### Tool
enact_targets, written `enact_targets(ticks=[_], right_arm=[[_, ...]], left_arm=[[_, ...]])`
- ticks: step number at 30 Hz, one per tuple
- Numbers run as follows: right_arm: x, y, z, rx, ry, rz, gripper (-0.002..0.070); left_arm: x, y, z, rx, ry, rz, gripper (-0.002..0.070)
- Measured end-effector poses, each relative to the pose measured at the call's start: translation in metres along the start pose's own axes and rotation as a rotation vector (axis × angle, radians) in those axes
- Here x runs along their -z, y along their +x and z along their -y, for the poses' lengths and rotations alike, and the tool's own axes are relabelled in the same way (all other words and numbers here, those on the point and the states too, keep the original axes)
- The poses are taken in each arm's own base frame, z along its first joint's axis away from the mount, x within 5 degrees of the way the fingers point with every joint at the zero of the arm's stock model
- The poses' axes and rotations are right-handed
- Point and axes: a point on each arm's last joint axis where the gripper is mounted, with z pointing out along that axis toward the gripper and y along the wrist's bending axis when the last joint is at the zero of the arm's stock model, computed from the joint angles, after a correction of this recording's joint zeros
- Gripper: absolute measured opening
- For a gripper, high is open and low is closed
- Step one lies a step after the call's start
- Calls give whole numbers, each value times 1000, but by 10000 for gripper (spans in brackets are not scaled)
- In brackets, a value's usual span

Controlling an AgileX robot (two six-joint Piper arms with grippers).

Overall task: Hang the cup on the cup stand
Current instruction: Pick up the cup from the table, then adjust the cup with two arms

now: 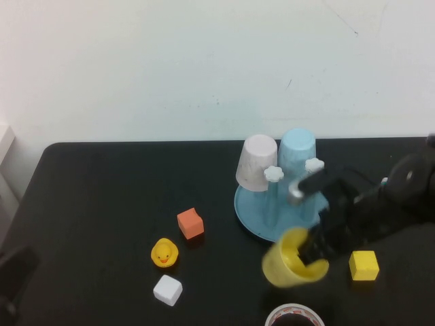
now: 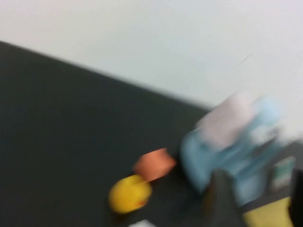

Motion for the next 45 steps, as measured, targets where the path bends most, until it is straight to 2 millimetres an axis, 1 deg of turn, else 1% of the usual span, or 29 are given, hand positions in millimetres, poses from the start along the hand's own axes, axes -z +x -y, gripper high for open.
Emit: enact_targets(ticks=[1,3,4,5,7,11,14,17,23,25,27,30,34,36,38,41,45], right_arm=[[9,-7,-3,7,-17,19,19],[28,-23,-11,17,-45,76,19],[40,-31,-17,26,-55,113,18],[53,-39,-24,43,-61,157,18],[77,-54,-41,87,-79,254,18],[121,-79,-86,179,-175,498,18],[145,-92,-121,254,-258,690,18],[157,-99,-149,403,-272,815,18],[160,-102,-200,562,-384,870,18],[161,-103,-216,614,-412,883,18],[162,-106,-226,666,-416,903,18],[163,-111,-234,706,-406,925,18],[154,-111,-243,760,-410,921,17],[150,-112,-244,780,-414,925,17],[146,-112,-246,805,-426,927,17],[142,-112,-246,820,-427,929,17],[142,-113,-246,825,-425,934,17]], left_arm=[[1,-3,4,53,32,16,345],[3,-12,15,193,121,50,530],[4,-15,19,256,160,64,587],[5,-18,23,351,209,77,624],[7,-24,28,517,282,99,662],[10,-29,31,689,331,111,687],[10,-29,32,754,349,95,692],[10,-28,34,783,369,71,692],[11,-27,37,791,396,38,692],[11,-26,38,789,402,30,692],[12,-27,39,804,410,26,692],[13,-29,41,840,423,20,692],[13,-29,41,878,427,13,692],[13,-29,40,871,420,16,691],[13,-29,40,868,417,17,673],[13,-28,40,866,415,16,620],[12,-28,40,867,414,18,620]])
